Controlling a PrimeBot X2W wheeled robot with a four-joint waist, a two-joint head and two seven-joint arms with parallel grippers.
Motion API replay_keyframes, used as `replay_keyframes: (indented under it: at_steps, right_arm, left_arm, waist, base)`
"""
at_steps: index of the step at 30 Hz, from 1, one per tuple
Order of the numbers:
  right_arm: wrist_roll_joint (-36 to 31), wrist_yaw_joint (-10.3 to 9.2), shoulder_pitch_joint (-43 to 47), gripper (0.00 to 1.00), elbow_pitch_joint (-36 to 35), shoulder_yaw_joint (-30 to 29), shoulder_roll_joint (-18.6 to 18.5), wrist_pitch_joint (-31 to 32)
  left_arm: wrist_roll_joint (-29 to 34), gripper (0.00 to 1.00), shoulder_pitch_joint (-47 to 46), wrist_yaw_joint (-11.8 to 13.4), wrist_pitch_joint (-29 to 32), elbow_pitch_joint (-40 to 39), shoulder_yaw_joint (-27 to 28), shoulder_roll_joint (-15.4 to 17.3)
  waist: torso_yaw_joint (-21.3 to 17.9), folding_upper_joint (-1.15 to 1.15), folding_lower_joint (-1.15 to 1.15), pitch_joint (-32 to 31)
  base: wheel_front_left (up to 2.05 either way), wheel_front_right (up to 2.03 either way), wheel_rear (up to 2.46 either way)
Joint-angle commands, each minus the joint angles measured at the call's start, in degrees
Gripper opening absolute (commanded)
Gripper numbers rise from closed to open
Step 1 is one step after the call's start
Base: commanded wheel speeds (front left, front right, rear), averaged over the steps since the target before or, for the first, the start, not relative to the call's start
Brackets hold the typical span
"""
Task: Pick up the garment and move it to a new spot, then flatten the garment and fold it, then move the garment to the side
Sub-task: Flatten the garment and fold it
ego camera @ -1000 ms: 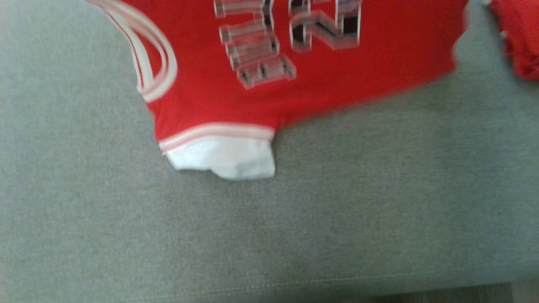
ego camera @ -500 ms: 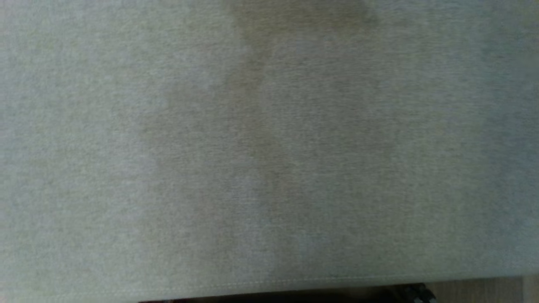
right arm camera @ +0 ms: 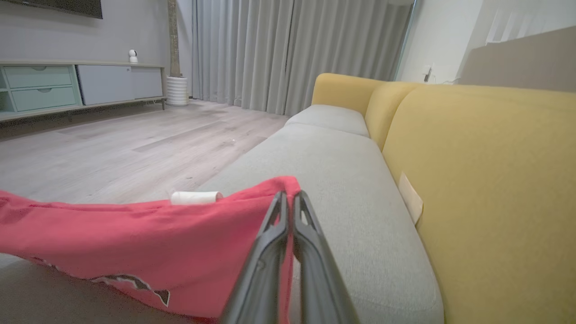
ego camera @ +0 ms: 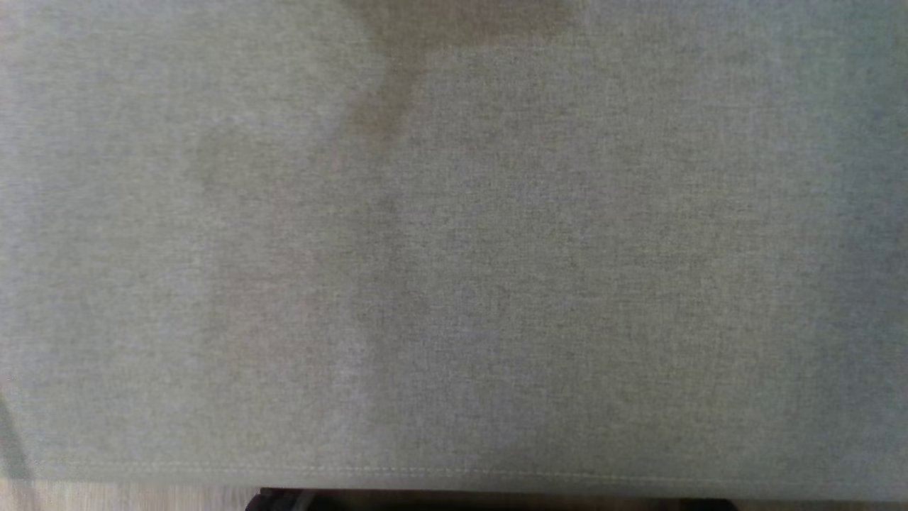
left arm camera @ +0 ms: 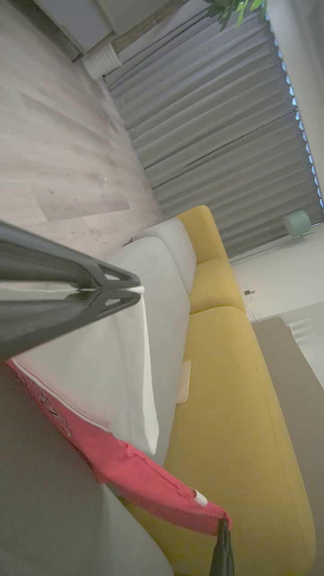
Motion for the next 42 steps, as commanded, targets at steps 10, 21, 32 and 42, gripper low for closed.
replay_keyframes:
  at_steps: [10,21,32,42]
  right_arm:
    - [8.33,-0.11,22.32,0.00,-3.14,-3.57,-1.47,-4.66]
    - [8.34,-0.11,49.57,0.00,-14.15,-11.94,1.78,-5.63]
    - [4.14,-0.11,73.80,0.00,-28.01,-23.12,3.77,-5.66]
    - [-0.82,-0.11,80.64,0.00,-36.98,-27.94,7.63,-1.20]
  left_arm:
    - [1.24,0.00,32.98,-0.31,-0.27,-15.55,17.11,2.01]
    - [1.97,0.00,66.84,0.14,-0.27,-23.64,25.82,-1.96]
    - [5.66,0.00,85.80,1.58,-0.27,-29.79,28.46,-6.69]
    - [5.82,0.00,86.32,1.68,-0.25,-30.47,28.85,-8.54]
  waist:
    - [0.35,0.00,0.00,-11.09]
    - [-2.14,0.00,0.00,-21.19]
    - [-1.34,0.00,0.00,-25.60]
    - [-0.92,0.00,0.00,-24.05]
  base:
    - [0.00,0.00,0.00]
    - [0.00,0.00,0.00]
    - [0.00,0.00,0.00]
    - [0.00,0.00,0.00]
